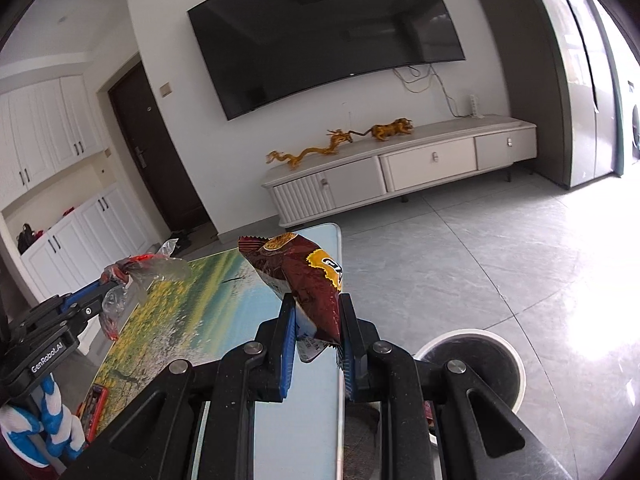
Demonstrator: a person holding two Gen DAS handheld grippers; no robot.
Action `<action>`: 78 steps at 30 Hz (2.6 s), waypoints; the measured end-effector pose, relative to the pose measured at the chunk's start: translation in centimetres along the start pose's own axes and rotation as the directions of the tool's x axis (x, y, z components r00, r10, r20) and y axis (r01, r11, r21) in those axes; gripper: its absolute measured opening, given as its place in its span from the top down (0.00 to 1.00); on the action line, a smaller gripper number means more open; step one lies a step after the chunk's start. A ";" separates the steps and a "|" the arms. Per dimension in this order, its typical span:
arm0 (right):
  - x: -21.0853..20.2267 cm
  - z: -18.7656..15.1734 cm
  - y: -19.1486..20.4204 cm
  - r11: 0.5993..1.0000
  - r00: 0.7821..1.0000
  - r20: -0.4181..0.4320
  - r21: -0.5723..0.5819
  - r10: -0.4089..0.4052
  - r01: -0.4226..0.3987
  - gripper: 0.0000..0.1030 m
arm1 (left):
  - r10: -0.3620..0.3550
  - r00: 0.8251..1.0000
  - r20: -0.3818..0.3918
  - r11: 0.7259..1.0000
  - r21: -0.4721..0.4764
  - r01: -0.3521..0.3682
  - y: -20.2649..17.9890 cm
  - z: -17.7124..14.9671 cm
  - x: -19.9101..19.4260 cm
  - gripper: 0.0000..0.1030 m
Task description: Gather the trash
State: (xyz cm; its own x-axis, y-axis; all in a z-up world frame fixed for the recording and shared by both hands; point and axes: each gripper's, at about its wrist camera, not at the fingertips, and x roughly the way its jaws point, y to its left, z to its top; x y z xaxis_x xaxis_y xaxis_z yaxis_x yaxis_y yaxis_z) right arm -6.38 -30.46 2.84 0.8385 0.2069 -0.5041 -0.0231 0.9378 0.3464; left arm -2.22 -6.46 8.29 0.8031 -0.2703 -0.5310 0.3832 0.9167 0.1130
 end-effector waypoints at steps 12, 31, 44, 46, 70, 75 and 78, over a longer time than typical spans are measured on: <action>0.4 -1.0 -7.9 0.986 0.996 -0.029 0.136 -0.089 0.092 0.82 | -0.080 0.993 -0.090 0.991 0.096 0.089 -7.1 0.9 4.9 0.85; 7.6 -5.4 -18.1 0.919 0.940 -0.263 0.271 -0.216 0.287 0.81 | -0.243 0.910 -0.337 0.942 0.142 0.305 -16.0 -1.1 17.3 0.85; 12.7 -8.3 -21.9 0.870 0.863 -0.409 0.256 -0.298 0.422 0.74 | -0.372 0.789 -0.489 0.903 0.008 0.430 -19.5 -2.7 25.3 0.83; 13.2 -8.4 -22.2 0.862 0.855 -0.419 0.261 -0.305 0.435 0.62 | -0.394 0.769 -0.503 0.895 -0.020 0.445 -19.6 -2.7 26.3 0.81; 7.0 -5.3 -13.5 0.880 0.886 -0.262 0.186 -0.383 0.436 0.36 | -0.349 0.889 -0.295 0.936 -0.067 0.345 -14.5 -0.2 18.5 0.26; 5.5 -4.0 -8.8 0.914 0.914 -0.197 0.132 -0.356 0.384 0.32 | -0.240 0.950 -0.200 0.970 -0.100 0.223 -10.1 0.2 13.9 0.26; 4.8 -3.5 -5.8 0.931 0.928 -0.159 0.091 -0.337 0.354 0.30 | -0.171 0.974 -0.151 0.982 -0.109 0.155 -7.6 0.4 11.3 0.26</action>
State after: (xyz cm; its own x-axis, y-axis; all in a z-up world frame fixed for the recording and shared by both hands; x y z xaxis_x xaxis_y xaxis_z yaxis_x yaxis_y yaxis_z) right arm -4.17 -33.97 -4.35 0.6994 -0.0798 -0.7102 0.3244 0.9209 0.2161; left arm 4.08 -16.56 1.77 0.6479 -0.3752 -0.6629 0.4511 0.8903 -0.0631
